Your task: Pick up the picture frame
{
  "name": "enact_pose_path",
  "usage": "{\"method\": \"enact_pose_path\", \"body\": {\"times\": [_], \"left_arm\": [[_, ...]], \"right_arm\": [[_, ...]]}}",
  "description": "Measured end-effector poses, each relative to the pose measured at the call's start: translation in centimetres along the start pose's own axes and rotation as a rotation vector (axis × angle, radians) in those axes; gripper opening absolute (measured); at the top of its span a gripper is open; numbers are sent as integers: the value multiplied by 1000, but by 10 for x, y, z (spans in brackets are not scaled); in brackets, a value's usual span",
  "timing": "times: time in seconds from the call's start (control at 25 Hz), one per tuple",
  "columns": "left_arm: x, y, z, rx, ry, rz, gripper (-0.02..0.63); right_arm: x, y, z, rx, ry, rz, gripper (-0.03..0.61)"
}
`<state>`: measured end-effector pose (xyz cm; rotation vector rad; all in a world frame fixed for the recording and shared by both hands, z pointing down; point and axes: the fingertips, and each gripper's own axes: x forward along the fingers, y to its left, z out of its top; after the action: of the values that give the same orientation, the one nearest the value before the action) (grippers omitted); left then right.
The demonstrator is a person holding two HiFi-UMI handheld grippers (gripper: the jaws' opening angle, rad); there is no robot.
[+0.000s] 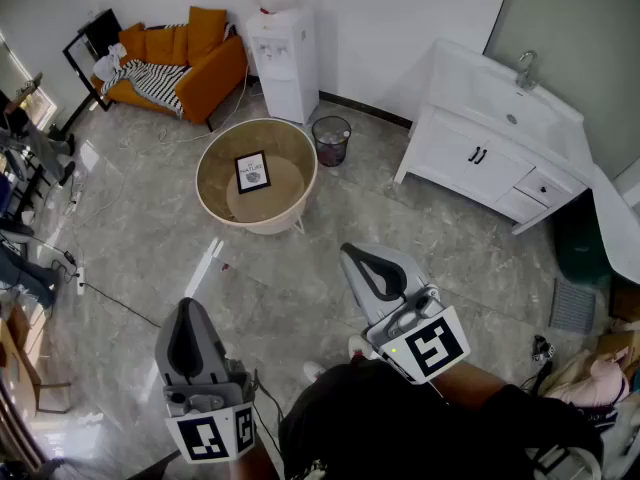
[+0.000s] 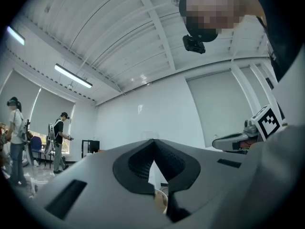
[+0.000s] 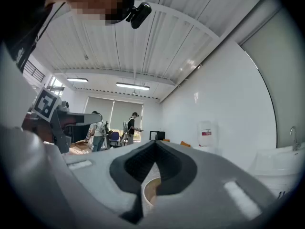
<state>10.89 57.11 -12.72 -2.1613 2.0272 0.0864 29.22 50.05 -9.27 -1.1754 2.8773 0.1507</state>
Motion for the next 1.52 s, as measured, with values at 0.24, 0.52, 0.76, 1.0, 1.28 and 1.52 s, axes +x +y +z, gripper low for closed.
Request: {"method": "enact_pose_path", "body": {"times": [0.24, 0.52, 0.76, 1.0, 1.28, 1.52], "left_arm": [[13, -22, -9, 7, 13, -1, 12], [19, -50, -23, -5, 35, 3, 12], [11, -68, -45, -21, 79, 39, 12], [18, -63, -44, -22, 70, 50, 12], [31, -30, -48, -41, 60, 45, 12], [60, -6, -49, -13, 56, -9, 12]], "right_arm": [[-6, -19, -4, 22, -10, 14, -6], [-29, -42, -14, 2, -56, 37, -5], [-34, -48, -36, 8, -35, 79, -4], [-27, -59, -37, -8, -27, 54, -3], [-3, -59, -33, -5, -59, 1, -3], [25, -67, -31, -1, -81, -81, -3]]}}
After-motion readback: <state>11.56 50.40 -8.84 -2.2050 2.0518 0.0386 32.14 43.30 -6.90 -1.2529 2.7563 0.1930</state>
